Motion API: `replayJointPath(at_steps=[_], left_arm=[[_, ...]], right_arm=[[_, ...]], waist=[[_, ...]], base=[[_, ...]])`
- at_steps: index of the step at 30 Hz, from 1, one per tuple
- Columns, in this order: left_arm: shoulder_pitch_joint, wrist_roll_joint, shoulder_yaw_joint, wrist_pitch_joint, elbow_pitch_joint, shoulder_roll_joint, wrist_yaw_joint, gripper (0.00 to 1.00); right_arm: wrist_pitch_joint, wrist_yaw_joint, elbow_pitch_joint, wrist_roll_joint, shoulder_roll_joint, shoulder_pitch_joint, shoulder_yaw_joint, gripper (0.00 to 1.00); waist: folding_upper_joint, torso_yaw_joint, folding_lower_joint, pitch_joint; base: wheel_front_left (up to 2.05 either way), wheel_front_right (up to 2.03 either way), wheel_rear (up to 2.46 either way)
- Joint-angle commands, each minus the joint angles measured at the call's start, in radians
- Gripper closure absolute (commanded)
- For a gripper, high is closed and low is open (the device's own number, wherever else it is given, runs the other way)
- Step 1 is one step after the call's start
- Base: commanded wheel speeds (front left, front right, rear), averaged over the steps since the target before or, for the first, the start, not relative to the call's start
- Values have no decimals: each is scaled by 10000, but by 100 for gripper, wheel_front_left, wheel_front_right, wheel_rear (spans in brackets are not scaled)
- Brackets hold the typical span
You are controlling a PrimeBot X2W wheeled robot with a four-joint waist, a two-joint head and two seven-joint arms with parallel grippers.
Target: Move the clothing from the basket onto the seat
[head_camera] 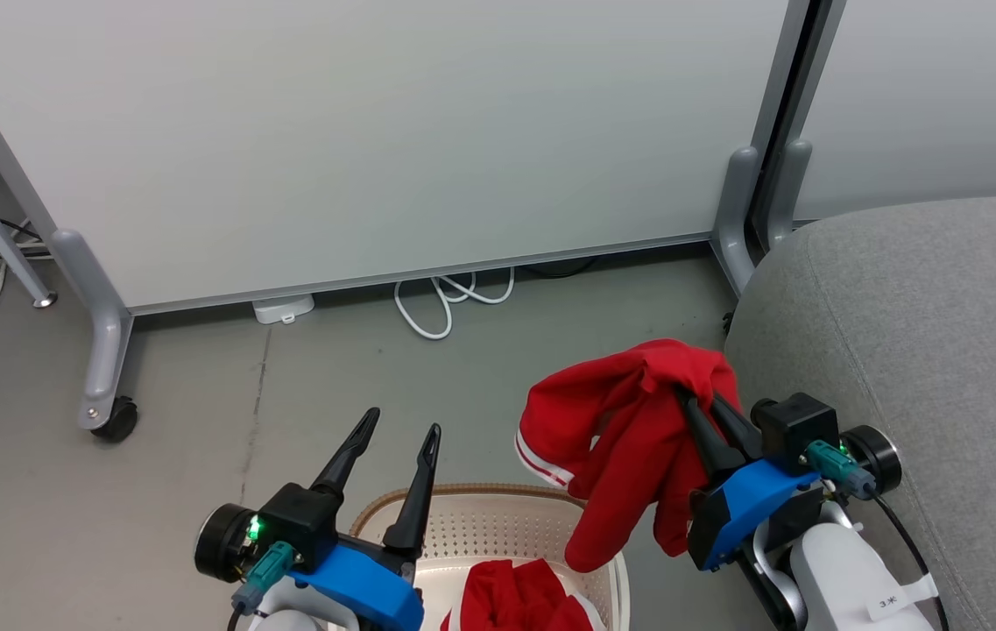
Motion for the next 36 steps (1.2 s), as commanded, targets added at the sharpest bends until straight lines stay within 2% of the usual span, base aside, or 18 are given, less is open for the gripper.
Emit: replayJointPath(at_steps=[1, 9, 25, 36], left_arm=[[115, 108, 121, -48, 28, -63, -42, 0], [224, 250, 199, -48, -71, -178, -103, 0], [-60, 78, -266, -41, -209, -151, -111, 0], [-257, 3, -595, -39, -155, -113, -111, 0]], right_arm=[[40, 1, -99, 38, -29, 177, -59, 100], [121, 1, -375, -51, -31, 273, -163, 100], [245, 1, -785, -169, -28, 387, -375, 100], [210, 1, -850, -124, -25, 454, -558, 100]], waist=[[0, -47, 0, 6], [0, -674, 0, 76], [0, -3301, 0, 436], [0, -4443, 0, 557]], base=[[0, 0, 0], [0, 0, 0], [0, 0, 0], [0, 0, 0]])
